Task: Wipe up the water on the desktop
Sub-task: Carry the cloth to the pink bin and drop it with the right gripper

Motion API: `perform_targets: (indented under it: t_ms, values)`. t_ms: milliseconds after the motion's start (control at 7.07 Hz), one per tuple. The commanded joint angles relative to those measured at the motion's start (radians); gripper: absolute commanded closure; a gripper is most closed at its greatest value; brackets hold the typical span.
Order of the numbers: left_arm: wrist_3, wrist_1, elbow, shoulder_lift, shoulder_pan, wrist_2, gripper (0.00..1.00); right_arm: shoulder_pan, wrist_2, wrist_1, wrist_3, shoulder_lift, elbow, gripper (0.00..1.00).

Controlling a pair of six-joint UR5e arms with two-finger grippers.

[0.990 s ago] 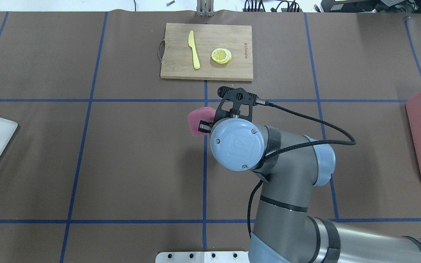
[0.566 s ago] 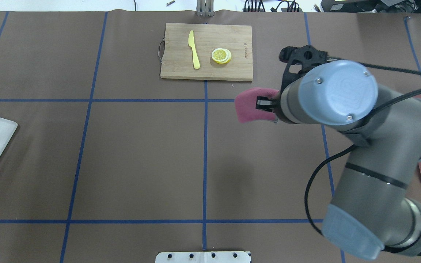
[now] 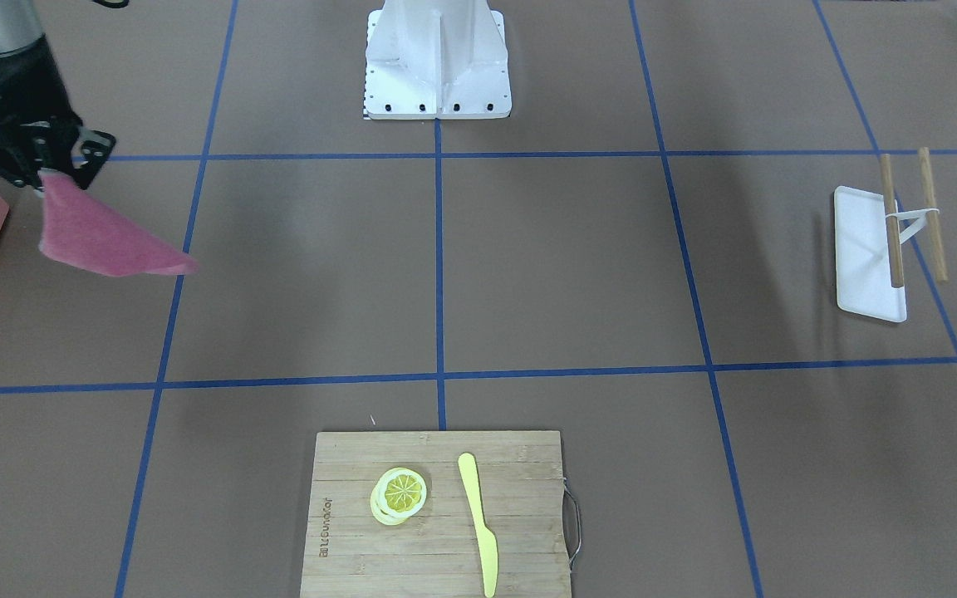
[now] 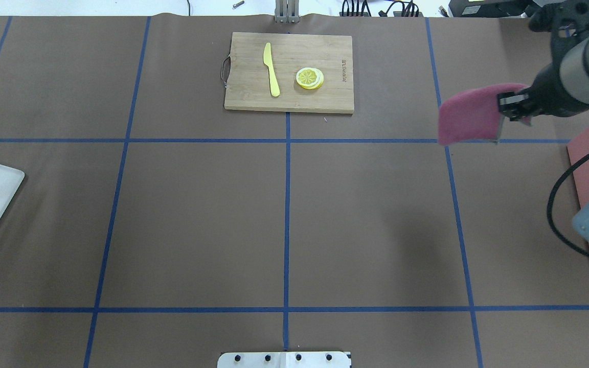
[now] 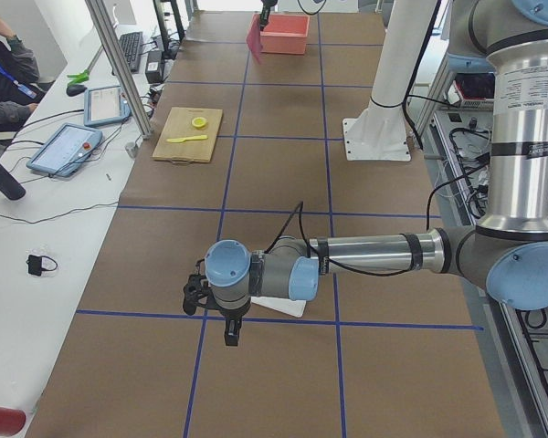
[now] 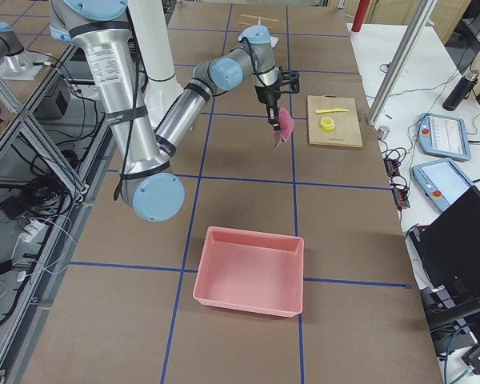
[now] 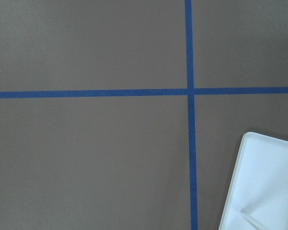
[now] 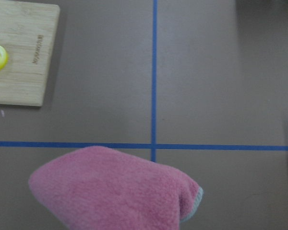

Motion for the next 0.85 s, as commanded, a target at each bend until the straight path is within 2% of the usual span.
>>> perform_targets:
  t_ms: [0,283,566,707]
  values:
    - [0.0,0.0,0.001,0.0,0.0,0.0,0.02,0.223,0.158,0.163,-0.325,-0.273,-0.015,1.0]
    - [0.0,0.0,0.001,0.0,0.0,0.0,0.02,0.383,0.242,0.348,-0.578,-0.525,-0.07,1.0]
    - [0.0,0.0,0.001,0.0,0.0,0.0,0.02,0.535,0.318,0.542,-0.82,-0.651,-0.249,1.0]
    - [0.0,-0.002,0.001,0.0,0.0,0.0,0.02,0.559,0.332,0.619,-0.849,-0.694,-0.3,1.0]
